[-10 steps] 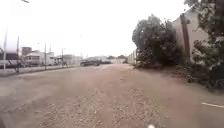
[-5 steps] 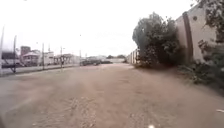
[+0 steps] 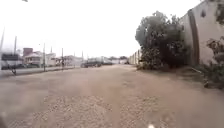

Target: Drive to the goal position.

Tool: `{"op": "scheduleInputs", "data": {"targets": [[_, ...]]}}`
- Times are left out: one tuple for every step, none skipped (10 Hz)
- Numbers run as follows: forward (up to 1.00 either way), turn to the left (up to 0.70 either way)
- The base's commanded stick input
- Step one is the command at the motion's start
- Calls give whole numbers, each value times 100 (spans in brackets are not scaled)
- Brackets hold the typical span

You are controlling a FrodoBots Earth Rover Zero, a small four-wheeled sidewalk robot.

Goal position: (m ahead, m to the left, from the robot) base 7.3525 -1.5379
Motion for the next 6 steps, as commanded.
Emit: {"op": "scheduleInputs", "data": {"targets": [[50, 0], [50, 0], [50, 0], [50, 0], [50, 0], [50, 0]]}}
